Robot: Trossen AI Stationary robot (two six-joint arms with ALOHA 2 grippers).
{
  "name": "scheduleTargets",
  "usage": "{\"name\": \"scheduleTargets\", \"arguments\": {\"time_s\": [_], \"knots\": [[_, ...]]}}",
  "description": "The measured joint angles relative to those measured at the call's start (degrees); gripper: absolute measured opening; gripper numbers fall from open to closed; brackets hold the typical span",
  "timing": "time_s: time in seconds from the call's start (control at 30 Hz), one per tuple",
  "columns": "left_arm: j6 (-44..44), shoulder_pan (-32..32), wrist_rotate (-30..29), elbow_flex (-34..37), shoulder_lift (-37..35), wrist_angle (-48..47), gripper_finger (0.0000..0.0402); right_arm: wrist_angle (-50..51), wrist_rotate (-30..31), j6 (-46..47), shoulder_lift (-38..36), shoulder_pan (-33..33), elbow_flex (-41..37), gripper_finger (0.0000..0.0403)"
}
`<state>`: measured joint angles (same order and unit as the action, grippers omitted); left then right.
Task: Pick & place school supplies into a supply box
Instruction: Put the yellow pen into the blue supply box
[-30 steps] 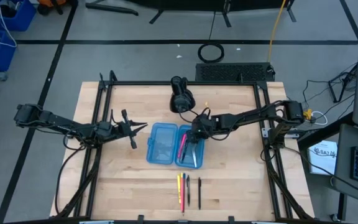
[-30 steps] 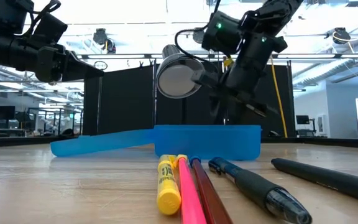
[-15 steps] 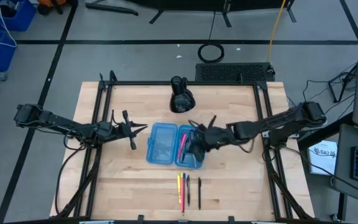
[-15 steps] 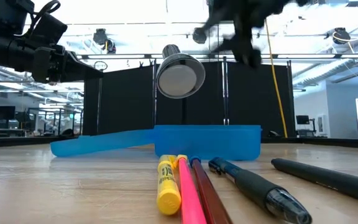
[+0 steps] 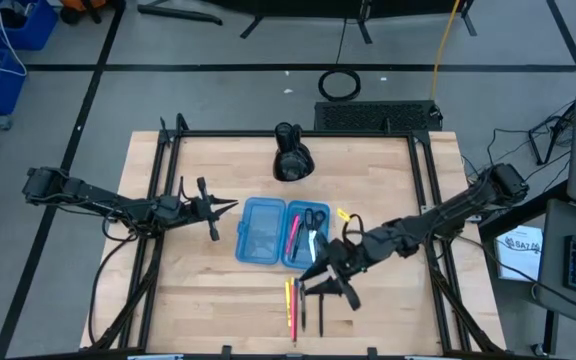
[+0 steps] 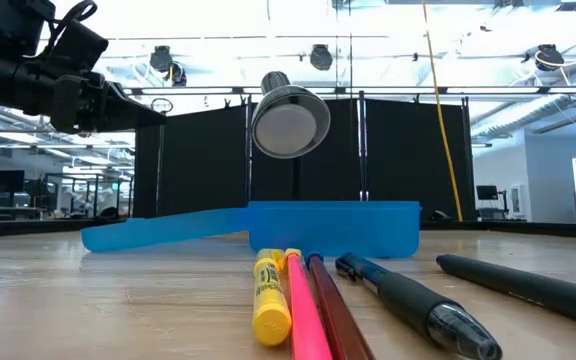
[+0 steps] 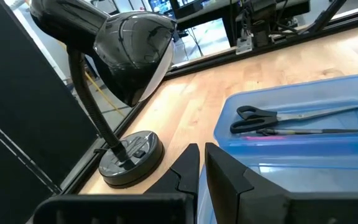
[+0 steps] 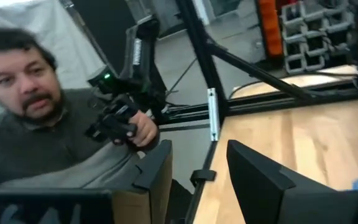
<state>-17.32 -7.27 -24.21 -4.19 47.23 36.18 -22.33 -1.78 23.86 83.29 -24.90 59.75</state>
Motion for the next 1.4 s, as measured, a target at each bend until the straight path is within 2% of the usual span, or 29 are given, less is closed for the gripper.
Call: {"name": "scheduleTargets", "arguments": {"time_s": [0.1,0.23,0.4,0.87,1.0,1.07,1.23,1.4], "knots": [[0.0,0.0,0.0,0.0,0.0,0.0,0.0033,-1.1,-1.1,-2.9,0.0,-1.6,0.0,0.0144],[0.0,0.0,0.0,0.0,0.0,0.0,0.0033,-5.6,-7.4,-9.7,0.0,-3.9,0.0,0.0142],[-0.1,0.0,0.0,0.0,0.0,0.0,0.0033,-9.6,-7.4,-14.8,0.0,-6.0,0.0,0.0137],[-0.2,0.0,0.0,0.0,0.0,0.0,0.0033,-9.1,-6.7,-14.1,0.0,-5.9,0.0,0.0112],[-0.2,0.0,0.0,0.0,0.0,0.0,0.0033,-6.8,-0.3,-12.0,0.0,-5.9,0.0,0.0105],[-0.2,0.0,0.0,0.0,0.0,0.0,0.0033,-3.2,5.0,-8.0,0.0,-5.9,0.0,0.0099],[-0.3,0.0,-0.1,0.0,0.0,-0.4,0.0033,14.1,21.0,12.4,0.0,-5.9,0.0,0.0068],[-0.3,0.0,-0.1,0.0,0.0,-0.4,0.0033,32.4,29.5,30.8,0.0,-6.4,0.0,0.0011]]}}
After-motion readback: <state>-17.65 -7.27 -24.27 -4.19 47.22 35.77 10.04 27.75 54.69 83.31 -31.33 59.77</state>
